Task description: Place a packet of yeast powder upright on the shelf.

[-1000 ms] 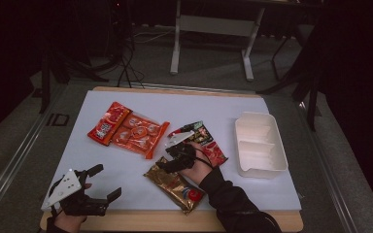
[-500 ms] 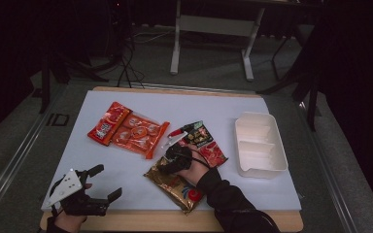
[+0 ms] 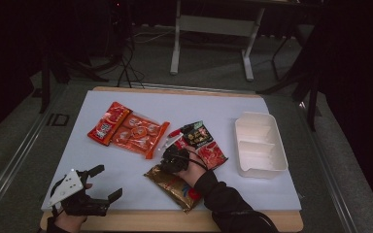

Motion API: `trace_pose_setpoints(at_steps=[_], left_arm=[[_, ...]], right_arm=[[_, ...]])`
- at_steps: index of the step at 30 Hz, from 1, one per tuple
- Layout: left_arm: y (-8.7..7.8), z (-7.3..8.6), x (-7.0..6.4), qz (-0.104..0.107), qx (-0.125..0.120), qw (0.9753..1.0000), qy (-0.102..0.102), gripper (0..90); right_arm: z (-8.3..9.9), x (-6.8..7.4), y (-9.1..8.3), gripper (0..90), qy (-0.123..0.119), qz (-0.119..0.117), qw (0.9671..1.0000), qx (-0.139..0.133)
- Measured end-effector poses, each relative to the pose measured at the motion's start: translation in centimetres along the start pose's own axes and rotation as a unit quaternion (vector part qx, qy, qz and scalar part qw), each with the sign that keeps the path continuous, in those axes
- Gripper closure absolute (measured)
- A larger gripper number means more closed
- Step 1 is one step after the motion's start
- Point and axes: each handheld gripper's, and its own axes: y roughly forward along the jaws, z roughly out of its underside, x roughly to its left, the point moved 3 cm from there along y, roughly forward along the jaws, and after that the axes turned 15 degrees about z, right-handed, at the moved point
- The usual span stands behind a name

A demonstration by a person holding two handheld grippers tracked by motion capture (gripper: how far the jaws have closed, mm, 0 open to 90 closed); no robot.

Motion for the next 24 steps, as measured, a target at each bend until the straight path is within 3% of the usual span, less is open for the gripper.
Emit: trace_pose_setpoints(at_steps=[5, 16, 24], left_arm=[[0.0, 0.0, 0.0, 0.0, 0.0, 1.0, 0.0, 0.6], [0.1, 0.1, 0.0, -0.002, 0.003, 1.0, 0.0, 0.6], [0.1, 0.1, 0.1, -0.003, 0.005, 1.0, -0.001, 0.6]], right_arm=[[0.0, 0.2, -0.1, 87.3, -0.009, -0.006, 0.9999, 0.003], [-0.4, 0.1, -2.0, 88.3, -0.022, -0.017, 0.9994, -0.022], [-0.9, -0.1, -4.2, 88.4, -0.017, -0.021, 0.9984, -0.05]])
